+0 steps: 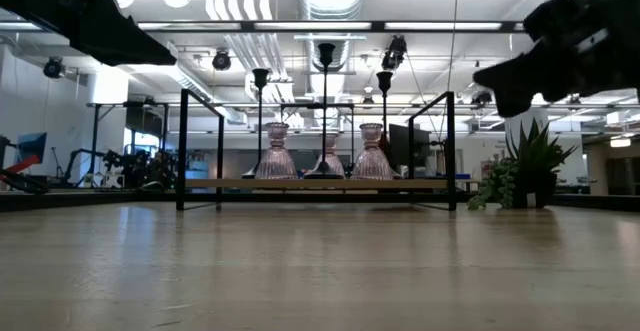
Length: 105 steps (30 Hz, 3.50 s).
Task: Pick & Place candle stick holders
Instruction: Return to Home Position
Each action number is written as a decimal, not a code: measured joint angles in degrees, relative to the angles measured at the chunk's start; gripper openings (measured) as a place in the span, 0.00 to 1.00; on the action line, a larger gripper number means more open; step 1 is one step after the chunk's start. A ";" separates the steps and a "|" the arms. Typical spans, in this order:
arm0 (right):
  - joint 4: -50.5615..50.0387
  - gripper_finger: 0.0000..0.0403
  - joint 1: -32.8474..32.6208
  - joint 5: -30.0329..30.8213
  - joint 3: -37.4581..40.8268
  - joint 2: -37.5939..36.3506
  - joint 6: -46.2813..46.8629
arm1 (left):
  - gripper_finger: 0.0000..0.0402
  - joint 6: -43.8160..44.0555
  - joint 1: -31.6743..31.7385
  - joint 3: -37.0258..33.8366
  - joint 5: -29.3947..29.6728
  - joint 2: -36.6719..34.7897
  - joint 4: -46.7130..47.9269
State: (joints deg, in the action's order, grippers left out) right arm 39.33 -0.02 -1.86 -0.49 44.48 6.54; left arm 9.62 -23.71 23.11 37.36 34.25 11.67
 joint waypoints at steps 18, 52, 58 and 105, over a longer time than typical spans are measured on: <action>-16.53 0.02 7.12 -5.89 -0.02 -19.36 -4.62 | 0.38 0.00 0.00 -0.02 -0.01 0.16 0.38; -39.06 0.02 7.15 2.05 -0.09 -36.64 9.54 | 0.38 0.01 0.01 -0.02 -0.01 0.18 0.40; -39.08 0.02 7.15 2.04 -0.09 -36.45 9.36 | 0.38 0.01 0.00 -0.02 0.00 0.18 0.41; -39.01 0.02 7.20 1.91 -0.09 -36.33 9.34 | 0.38 -22.02 17.93 -22.56 -32.53 -34.20 -21.22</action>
State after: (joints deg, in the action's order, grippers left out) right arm 0.32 7.18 0.05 -0.58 8.15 15.88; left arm -12.40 -5.79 0.56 4.83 0.05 -9.55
